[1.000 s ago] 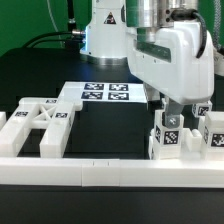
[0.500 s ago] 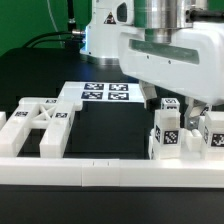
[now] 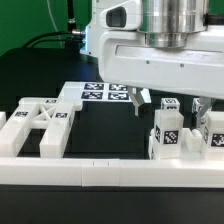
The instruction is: Assemble chair
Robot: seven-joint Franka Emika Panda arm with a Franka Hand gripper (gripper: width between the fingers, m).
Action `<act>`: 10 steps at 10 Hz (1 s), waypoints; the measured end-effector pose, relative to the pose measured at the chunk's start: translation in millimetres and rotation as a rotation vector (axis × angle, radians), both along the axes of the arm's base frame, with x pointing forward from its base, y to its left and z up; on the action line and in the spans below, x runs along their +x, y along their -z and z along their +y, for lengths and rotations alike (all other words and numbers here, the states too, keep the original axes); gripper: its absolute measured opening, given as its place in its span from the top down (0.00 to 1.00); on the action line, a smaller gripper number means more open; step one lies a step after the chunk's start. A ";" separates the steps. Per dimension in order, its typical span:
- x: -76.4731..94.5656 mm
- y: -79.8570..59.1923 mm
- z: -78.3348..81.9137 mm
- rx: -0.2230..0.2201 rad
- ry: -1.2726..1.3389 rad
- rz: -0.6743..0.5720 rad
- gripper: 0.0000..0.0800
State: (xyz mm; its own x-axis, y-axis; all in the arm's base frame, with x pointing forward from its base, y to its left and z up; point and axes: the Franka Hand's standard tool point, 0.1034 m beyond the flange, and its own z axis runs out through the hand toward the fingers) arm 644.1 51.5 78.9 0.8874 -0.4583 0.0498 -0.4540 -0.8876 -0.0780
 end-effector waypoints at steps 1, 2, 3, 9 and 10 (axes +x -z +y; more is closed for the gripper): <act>0.0 0.0 -1.0 -0.006 -0.066 -0.003 0.19; 0.0 0.0 -1.3 -0.016 -0.133 -0.005 0.19; 0.0 0.0 -1.1 -0.031 -0.214 -0.007 0.19; 0.2 -0.3 -1.0 -0.077 -0.549 -0.014 0.19; 0.2 -0.2 -1.2 -0.077 -0.549 -0.013 0.31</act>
Offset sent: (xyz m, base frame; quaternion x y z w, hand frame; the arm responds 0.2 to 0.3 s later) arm 0.0064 0.0090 0.0047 -0.0141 0.0106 -0.2238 0.9745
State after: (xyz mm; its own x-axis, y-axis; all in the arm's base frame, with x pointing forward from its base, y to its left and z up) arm 644.2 50.3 79.1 0.9940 0.0764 0.0779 0.0771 -0.9970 -0.0059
